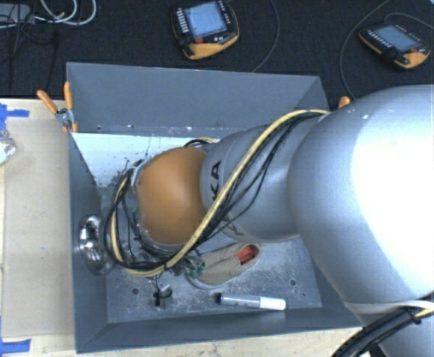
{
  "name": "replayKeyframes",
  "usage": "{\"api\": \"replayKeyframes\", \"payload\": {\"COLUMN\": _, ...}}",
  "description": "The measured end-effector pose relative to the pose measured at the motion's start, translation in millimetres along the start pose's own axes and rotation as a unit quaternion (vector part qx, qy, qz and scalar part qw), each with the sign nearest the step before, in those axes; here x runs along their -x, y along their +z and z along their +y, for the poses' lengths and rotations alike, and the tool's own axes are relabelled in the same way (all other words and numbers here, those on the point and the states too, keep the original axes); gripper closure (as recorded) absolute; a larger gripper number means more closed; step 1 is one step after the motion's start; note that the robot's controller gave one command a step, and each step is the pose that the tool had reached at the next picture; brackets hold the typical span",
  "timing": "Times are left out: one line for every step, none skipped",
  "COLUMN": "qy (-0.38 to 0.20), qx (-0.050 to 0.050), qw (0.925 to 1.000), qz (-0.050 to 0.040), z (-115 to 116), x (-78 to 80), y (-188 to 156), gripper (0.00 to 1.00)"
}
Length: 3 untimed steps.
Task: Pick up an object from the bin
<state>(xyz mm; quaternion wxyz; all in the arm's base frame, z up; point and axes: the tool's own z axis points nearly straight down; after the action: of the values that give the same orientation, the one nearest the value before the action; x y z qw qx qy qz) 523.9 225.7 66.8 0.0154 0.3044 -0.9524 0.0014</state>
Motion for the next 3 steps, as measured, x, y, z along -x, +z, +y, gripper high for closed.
{"api": "replayKeyframes", "payload": {"qy": 0.028, "qx": 0.000, "qw": 0.9996, "qz": 0.0031, "z": -35.3, "x": -52.5, "y": -11.6, "gripper": 0.00}}
{"api": "replayKeyframes", "payload": {"qy": 0.020, "qx": -0.005, "qw": 0.9998, "qz": -0.0080, "z": -24.1, "x": -67.4, "y": -5.3, "gripper": 0.00}}
{"api": "replayKeyframes", "payload": {"qy": 0.066, "qx": -0.009, "qw": 0.9977, "qz": -0.0123, "z": -131.1, "x": -72.7, "y": -87.2, "gripper": 0.00}}
